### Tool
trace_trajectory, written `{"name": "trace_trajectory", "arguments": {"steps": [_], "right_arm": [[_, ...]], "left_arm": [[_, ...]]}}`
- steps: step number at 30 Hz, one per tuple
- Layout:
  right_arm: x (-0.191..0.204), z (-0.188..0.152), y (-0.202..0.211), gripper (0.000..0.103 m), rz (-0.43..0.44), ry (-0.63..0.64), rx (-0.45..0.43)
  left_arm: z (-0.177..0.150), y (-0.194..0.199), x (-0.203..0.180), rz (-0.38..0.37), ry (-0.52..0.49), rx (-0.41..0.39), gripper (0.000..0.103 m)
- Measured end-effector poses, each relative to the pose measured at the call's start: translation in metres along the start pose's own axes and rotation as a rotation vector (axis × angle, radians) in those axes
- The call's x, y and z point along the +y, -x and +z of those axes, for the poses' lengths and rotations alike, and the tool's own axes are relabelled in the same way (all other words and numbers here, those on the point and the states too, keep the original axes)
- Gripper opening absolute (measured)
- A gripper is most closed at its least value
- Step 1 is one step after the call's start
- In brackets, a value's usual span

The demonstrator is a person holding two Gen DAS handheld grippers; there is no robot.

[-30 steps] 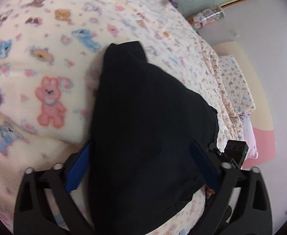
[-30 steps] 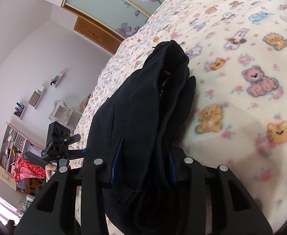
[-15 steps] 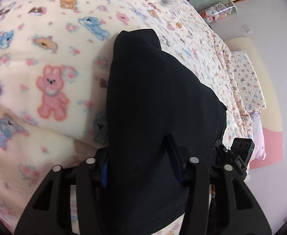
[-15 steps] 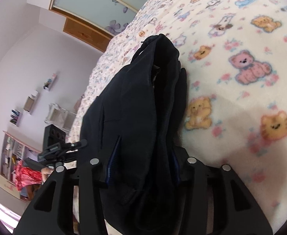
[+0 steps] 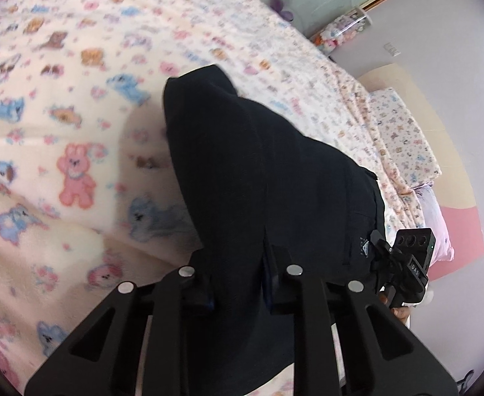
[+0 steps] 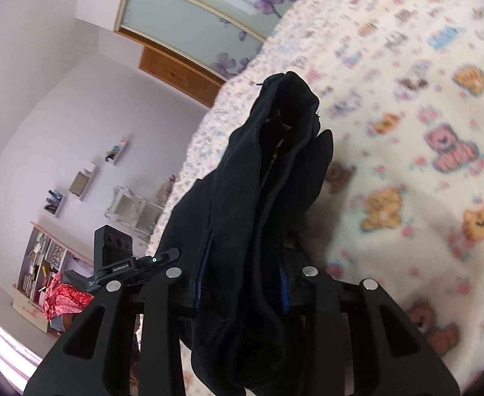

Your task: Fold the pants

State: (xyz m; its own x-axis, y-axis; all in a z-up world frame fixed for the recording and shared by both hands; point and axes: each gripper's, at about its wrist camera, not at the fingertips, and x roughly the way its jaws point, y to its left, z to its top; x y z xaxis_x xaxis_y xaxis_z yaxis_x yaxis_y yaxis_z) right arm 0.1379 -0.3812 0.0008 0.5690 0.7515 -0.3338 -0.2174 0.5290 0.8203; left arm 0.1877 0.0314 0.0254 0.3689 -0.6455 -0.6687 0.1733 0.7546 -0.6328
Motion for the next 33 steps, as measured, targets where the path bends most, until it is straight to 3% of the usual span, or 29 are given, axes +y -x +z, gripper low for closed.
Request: {"name": "trace_trajectory", "arguments": {"steps": [7,15,19,21,26,30,33], "right_arm": [[0.005,0.015,0.006,0.034,0.024,0.008,-0.058],[-0.006,0.045,0.029,0.034,0.020,0.019,-0.157],[-0.031,0.050,0.027,0.034,-0.016,-0.033,-0.186],[-0.056,0.046,0.018,0.034,-0.087,-0.103,-0.171],[-0.074,0.040,0.005,0.034,-0.168,-0.141,-0.148],[-0.071,0.035,0.001,0.038,-0.183,-0.158,-0.154],[-0.068,0.035,0.002,0.050,-0.231,-0.142,-0.145]], "left_arm": [[0.011,0.007,-0.029,-0.017,-0.053,-0.088,0.019],[0.027,-0.027,-0.050,-0.096,-0.058,-0.138,0.019],[0.034,-0.053,-0.045,-0.081,-0.058,-0.144,0.019],[0.038,-0.071,-0.025,-0.058,0.012,-0.129,0.020],[0.031,-0.087,0.004,-0.104,0.082,-0.150,0.026],[0.030,-0.090,0.011,-0.101,0.117,-0.142,0.041],[0.028,-0.083,0.015,-0.112,0.154,-0.150,0.047]]}}
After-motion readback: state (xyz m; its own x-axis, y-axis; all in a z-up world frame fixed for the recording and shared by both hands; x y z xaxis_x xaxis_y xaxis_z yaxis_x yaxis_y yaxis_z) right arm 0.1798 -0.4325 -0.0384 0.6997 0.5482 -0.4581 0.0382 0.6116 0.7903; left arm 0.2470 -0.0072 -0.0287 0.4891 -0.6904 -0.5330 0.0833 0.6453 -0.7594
